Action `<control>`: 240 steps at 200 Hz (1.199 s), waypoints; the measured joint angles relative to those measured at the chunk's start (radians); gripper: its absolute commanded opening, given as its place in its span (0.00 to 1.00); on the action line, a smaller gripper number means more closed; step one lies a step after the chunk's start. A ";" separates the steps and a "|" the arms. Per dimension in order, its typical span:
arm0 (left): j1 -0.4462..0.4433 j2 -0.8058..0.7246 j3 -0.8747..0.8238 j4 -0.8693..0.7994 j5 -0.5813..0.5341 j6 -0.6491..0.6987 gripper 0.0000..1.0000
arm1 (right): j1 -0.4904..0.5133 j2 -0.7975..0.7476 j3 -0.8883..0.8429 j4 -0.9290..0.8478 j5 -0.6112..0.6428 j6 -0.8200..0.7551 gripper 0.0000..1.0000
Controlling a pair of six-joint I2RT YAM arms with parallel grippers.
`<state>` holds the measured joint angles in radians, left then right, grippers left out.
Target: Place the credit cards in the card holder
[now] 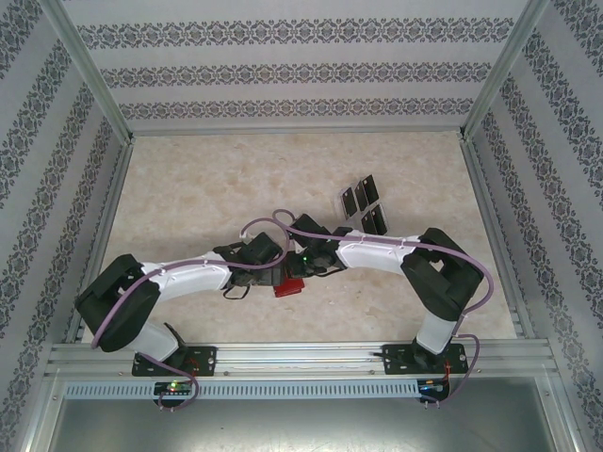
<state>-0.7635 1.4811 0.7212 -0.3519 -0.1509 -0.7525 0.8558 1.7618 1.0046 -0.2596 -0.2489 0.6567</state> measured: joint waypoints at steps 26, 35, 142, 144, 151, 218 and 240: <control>0.003 -0.068 -0.001 -0.024 -0.032 -0.015 1.00 | 0.005 0.006 0.000 0.021 -0.007 0.000 0.00; 0.005 -0.089 -0.001 -0.026 -0.042 -0.018 1.00 | 0.006 0.007 0.000 0.025 -0.008 0.000 0.00; 0.095 -0.060 -0.022 0.029 -0.013 0.011 1.00 | 0.006 0.006 0.000 0.025 -0.011 0.000 0.00; 0.095 -0.057 -0.023 0.032 -0.010 0.012 1.00 | 0.006 0.006 0.000 0.025 -0.011 0.000 0.00; 0.095 -0.048 -0.029 0.043 -0.002 0.015 1.00 | 0.006 0.005 0.000 0.024 -0.011 0.000 0.00; 0.097 -0.027 -0.074 0.107 0.019 0.015 1.00 | 0.006 -0.025 0.000 0.002 -0.019 0.000 0.00; 0.097 -0.027 -0.076 0.111 0.019 0.015 1.00 | 0.006 -0.035 0.001 0.000 -0.026 0.000 0.00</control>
<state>-0.6670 1.4536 0.6453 -0.2409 -0.1322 -0.7372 0.8619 1.7264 1.0058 -0.2592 -0.2749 0.6567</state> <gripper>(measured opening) 0.998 0.065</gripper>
